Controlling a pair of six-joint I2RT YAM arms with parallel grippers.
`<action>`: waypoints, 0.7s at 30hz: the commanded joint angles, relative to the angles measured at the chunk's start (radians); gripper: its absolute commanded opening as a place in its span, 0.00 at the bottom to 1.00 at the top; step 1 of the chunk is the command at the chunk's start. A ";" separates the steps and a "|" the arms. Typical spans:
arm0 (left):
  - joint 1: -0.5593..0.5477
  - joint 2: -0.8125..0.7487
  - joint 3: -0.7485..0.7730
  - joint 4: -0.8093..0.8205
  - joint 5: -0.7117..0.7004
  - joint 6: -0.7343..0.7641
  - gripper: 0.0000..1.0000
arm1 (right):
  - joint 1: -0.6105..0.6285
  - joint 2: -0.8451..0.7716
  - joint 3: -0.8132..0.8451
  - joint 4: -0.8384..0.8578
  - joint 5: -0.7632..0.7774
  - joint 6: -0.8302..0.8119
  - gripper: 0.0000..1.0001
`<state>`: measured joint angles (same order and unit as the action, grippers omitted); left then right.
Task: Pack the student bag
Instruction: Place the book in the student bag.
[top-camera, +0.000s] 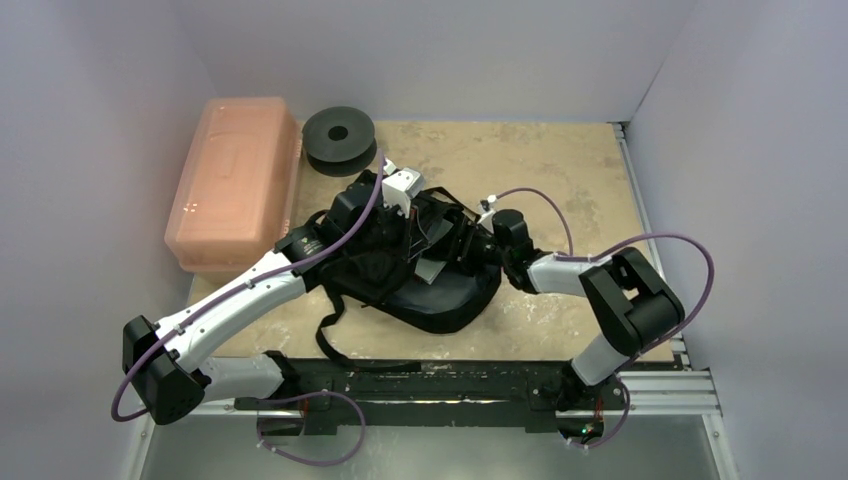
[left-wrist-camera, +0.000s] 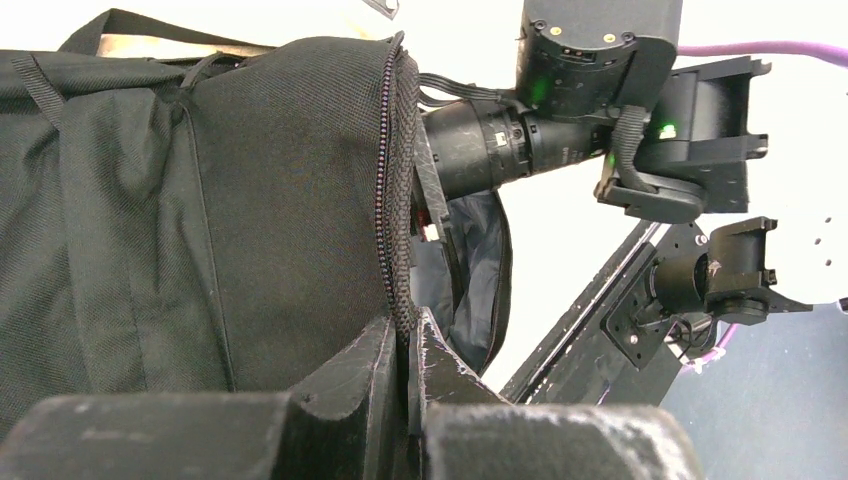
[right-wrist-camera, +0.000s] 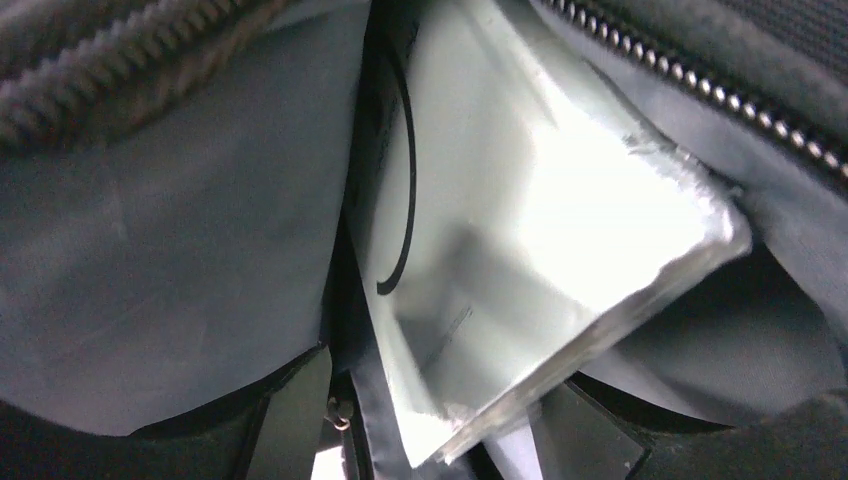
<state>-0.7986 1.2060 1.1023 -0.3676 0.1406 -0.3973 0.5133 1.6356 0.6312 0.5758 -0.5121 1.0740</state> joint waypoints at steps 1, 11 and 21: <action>-0.001 -0.036 0.010 0.081 0.032 -0.001 0.00 | 0.000 -0.099 -0.006 -0.166 0.046 -0.132 0.73; -0.002 -0.030 0.013 0.080 0.054 -0.016 0.00 | 0.003 -0.043 -0.002 -0.058 0.068 -0.120 0.32; -0.002 -0.015 0.003 0.099 0.056 -0.038 0.00 | 0.076 0.061 0.177 0.066 0.037 -0.077 0.20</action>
<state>-0.7986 1.2060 1.0985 -0.3607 0.1539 -0.4088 0.5484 1.6714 0.7185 0.4942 -0.4614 0.9886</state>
